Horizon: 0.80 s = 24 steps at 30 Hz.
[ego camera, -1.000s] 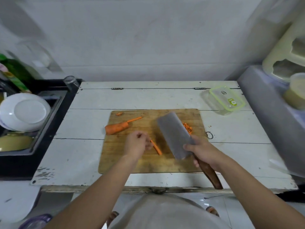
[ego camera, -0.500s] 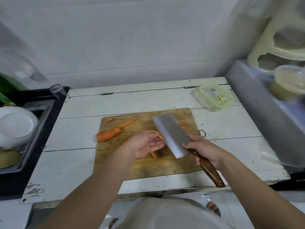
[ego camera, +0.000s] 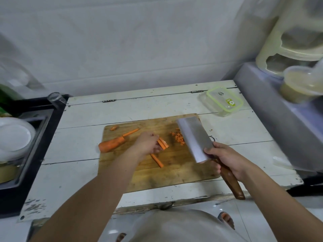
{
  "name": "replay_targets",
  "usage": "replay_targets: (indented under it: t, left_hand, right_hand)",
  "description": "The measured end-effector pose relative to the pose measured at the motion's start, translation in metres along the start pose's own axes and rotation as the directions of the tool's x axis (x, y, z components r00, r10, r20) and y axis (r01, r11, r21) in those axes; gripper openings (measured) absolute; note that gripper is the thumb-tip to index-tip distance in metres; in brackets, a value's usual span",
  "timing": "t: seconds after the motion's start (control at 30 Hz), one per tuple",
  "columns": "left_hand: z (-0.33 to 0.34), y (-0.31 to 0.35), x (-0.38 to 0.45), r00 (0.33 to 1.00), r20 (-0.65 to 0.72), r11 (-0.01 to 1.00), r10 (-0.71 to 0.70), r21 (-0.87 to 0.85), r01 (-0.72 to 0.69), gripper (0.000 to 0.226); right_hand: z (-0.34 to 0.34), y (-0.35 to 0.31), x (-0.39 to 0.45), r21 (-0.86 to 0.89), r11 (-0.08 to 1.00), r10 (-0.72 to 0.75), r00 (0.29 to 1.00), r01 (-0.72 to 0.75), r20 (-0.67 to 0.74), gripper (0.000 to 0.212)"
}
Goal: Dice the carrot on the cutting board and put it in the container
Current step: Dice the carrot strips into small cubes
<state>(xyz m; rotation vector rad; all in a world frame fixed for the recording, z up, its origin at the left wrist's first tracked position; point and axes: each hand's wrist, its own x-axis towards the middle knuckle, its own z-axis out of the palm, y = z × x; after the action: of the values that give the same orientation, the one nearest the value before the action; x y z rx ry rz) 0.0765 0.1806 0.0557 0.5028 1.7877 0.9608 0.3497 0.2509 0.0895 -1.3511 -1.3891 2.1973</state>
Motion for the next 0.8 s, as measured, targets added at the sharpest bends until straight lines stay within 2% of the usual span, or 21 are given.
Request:
replay_targets:
  t: [0.07,0.1,0.13,0.17,0.23,0.27,0.3,0.37,0.4,0.47,0.5,0.57,0.6,0.67,0.7,0.73,0.77,0.8]
  left_hand:
    - [-0.009,0.009,0.011,0.997,-0.011,0.955,0.073,0.290,-0.067,0.028]
    - [-0.015,0.012,0.016,0.992,-0.032,0.867,0.121,0.490,-0.089,0.030]
    - [-0.023,0.012,0.021,0.981,-0.066,0.724,0.182,0.684,-0.089,0.034]
    - [-0.030,0.009,0.027,0.957,-0.088,0.589,0.278,0.802,-0.097,0.038]
    - [-0.041,0.003,0.028,0.872,-0.021,0.460,0.489,0.856,-0.237,0.032]
    - [-0.045,0.001,0.025,0.822,0.093,0.381,0.561,0.853,-0.357,0.028]
    - [-0.048,0.000,0.020,0.782,0.248,0.275,0.571,0.840,-0.468,0.026]
    - [-0.050,-0.009,0.006,0.729,0.514,0.093,0.452,0.786,-0.612,0.024]
    - [-0.051,-0.015,0.000,0.717,0.585,0.019,0.379,0.770,-0.638,0.025]
    - [-0.048,-0.026,-0.010,0.721,0.618,-0.077,0.313,0.773,-0.630,0.032]
    - [-0.042,-0.031,-0.014,0.744,0.587,-0.082,0.320,0.799,-0.595,0.031]
    - [-0.025,-0.037,-0.027,0.836,0.421,0.023,0.351,0.889,-0.457,0.022]
    - [-0.015,-0.039,-0.031,0.895,0.288,0.129,0.341,0.929,-0.348,0.020]
    - [0.003,-0.045,-0.037,0.975,0.023,0.418,0.221,0.901,-0.116,0.024]
    - [0.010,-0.047,-0.038,0.991,-0.064,0.586,0.120,0.810,-0.018,0.029]
    - [0.015,-0.048,-0.038,0.994,-0.108,0.760,-0.005,0.646,0.074,0.033]
    - [0.018,-0.047,-0.040,0.984,-0.107,0.898,-0.142,0.405,0.174,0.031]
    - [0.019,-0.046,-0.043,0.965,-0.064,0.952,-0.255,0.158,0.263,0.026]
  right_hand:
    - [0.000,-0.001,-0.005,-0.030,1.000,0.006,1.000,-0.005,0.002,0.008]
    - [0.001,-0.001,-0.007,-0.042,0.999,0.004,1.000,-0.004,0.005,0.009]
    - [0.002,-0.001,-0.009,-0.057,0.998,0.002,1.000,-0.002,0.003,0.010]
    - [0.003,0.001,-0.009,-0.074,0.997,0.002,1.000,-0.002,0.000,0.012]
    - [0.003,0.005,-0.009,-0.115,0.993,0.002,1.000,-0.003,-0.008,0.018]
    - [0.002,0.008,-0.008,-0.137,0.990,0.008,1.000,-0.010,-0.014,0.019]
    - [0.000,0.010,-0.008,-0.160,0.987,0.012,1.000,-0.015,-0.020,0.018]
    - [-0.002,0.014,-0.009,-0.193,0.981,0.018,0.999,-0.023,-0.029,0.017]
    - [-0.002,0.015,-0.009,-0.202,0.979,0.017,0.999,-0.023,-0.031,0.016]
    - [0.000,0.015,-0.009,-0.227,0.974,0.016,0.999,-0.023,-0.034,0.013]
    - [0.001,0.014,-0.009,-0.244,0.970,0.015,0.999,-0.023,-0.036,0.011]
    - [0.004,0.011,-0.010,-0.276,0.961,0.005,0.999,-0.015,-0.035,0.008]
    - [0.005,0.010,-0.009,-0.291,0.957,-0.002,0.999,-0.009,-0.036,0.006]
    - [0.009,0.008,-0.008,-0.331,0.944,-0.018,0.999,0.004,-0.040,0.007]
    - [0.012,0.007,-0.007,-0.359,0.933,-0.032,0.999,0.016,-0.039,0.011]
    - [0.015,0.007,-0.006,-0.398,0.917,-0.047,0.998,0.027,-0.041,0.015]
    - [0.019,0.007,-0.005,-0.450,0.892,-0.061,0.997,0.032,-0.050,0.018]
    - [0.024,0.007,-0.005,-0.514,0.857,-0.078,0.995,0.033,-0.066,0.018]
